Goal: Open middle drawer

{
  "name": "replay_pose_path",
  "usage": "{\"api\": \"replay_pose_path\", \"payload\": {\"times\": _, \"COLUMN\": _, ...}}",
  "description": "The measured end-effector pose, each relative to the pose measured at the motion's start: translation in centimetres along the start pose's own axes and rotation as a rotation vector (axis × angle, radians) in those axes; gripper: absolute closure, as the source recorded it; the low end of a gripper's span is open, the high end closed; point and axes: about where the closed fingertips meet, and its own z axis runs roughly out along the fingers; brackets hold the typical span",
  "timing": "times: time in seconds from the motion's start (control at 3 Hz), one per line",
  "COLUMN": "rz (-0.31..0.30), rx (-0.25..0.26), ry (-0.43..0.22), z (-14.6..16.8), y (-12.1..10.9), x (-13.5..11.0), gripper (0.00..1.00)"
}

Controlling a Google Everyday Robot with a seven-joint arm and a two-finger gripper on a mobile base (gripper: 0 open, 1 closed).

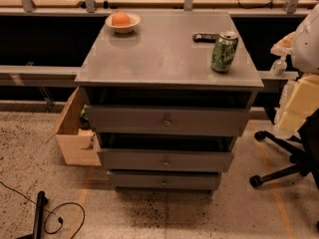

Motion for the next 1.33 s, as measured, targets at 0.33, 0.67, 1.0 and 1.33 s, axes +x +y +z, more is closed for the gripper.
{"api": "replay_pose_path", "payload": {"times": 0.33, "rz": 0.0, "rx": 0.0, "ry": 0.0, "z": 0.0, "y": 0.0, "x": 0.0, "gripper": 0.0}}
{"api": "replay_pose_path", "payload": {"times": 0.67, "rz": 0.062, "rx": -0.011, "ry": -0.054, "z": 1.1, "y": 0.4, "x": -0.2, "gripper": 0.0}}
{"api": "replay_pose_path", "payload": {"times": 1.0, "rz": 0.104, "rx": -0.052, "ry": -0.158, "z": 5.0, "y": 2.5, "x": -0.1, "gripper": 0.0}}
{"api": "replay_pose_path", "payload": {"times": 1.33, "rz": 0.067, "rx": -0.113, "ry": -0.299, "z": 14.7, "y": 6.2, "x": 0.6, "gripper": 0.0}}
